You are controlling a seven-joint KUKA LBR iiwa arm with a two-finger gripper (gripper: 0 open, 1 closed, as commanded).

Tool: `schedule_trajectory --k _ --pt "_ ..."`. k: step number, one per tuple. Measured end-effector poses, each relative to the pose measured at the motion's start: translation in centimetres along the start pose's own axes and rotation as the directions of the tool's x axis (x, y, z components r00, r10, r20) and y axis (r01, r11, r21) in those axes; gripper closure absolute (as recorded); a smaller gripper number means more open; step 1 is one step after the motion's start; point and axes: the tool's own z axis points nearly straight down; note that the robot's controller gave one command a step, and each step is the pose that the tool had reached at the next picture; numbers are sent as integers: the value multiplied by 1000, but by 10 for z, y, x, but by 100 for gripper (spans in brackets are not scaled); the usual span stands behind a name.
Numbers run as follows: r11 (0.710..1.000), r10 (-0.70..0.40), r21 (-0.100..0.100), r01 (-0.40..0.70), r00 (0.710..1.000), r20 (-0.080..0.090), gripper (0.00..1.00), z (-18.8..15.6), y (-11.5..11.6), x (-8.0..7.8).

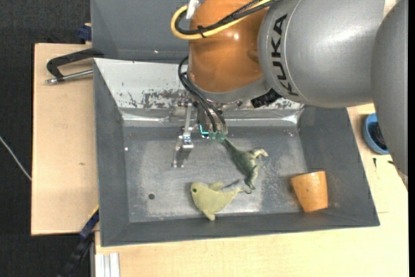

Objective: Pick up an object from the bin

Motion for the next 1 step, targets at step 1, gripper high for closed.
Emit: schedule_trajectory --k 1 --pt "888 -459 4 459 888 2 0 45 -69 23"
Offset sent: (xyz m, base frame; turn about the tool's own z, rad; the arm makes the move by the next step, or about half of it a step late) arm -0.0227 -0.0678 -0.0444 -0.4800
